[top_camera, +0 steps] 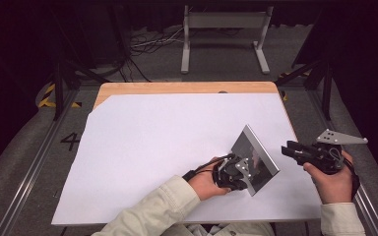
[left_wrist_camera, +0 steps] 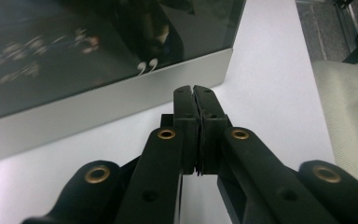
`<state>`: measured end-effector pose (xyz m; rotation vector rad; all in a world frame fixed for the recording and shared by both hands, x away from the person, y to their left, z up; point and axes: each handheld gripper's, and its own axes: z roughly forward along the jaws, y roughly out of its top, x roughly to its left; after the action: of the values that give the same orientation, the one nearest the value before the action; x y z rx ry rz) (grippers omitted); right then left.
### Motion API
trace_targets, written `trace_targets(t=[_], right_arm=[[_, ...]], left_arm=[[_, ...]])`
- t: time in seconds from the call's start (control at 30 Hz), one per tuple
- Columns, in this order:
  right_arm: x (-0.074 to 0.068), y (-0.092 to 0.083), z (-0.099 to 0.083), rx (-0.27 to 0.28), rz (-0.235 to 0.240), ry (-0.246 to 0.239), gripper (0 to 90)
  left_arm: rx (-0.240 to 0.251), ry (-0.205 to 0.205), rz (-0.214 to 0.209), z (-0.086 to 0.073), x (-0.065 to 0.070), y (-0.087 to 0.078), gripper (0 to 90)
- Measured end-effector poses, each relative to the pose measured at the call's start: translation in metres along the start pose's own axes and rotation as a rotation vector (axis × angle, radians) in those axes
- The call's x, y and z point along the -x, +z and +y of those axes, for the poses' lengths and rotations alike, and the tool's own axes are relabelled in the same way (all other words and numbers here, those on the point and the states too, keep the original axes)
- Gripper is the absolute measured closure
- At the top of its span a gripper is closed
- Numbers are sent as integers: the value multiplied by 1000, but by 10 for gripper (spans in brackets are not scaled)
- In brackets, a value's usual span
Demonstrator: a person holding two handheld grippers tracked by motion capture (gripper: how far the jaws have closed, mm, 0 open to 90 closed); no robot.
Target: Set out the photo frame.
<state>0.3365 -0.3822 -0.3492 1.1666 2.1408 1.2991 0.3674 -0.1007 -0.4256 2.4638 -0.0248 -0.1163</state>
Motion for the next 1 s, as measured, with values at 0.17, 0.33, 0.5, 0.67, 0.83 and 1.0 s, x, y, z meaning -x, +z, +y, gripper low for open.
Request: trace_targets(t=[0.17,0.33,0.5,0.67,0.83,1.0], right_arm=[[1,1,5,-3,6,7,639],[1,1,9,1,16,44,666],[-1,1,13,-11,29,55,669],[-6,2,17,-26,25,18,682],[-13,0,23,-53,21,29,683],[-23,-2,29,-80,4,61,657]], left_arm=[[14,-26,21,-13,-3,-16,841],[26,-59,45,-28,-8,-31,823],[28,-82,69,-46,-9,-42,806],[61,-119,101,-62,-13,-60,784],[82,-142,138,-77,-15,-78,769],[94,-161,177,-86,-19,-88,761]])
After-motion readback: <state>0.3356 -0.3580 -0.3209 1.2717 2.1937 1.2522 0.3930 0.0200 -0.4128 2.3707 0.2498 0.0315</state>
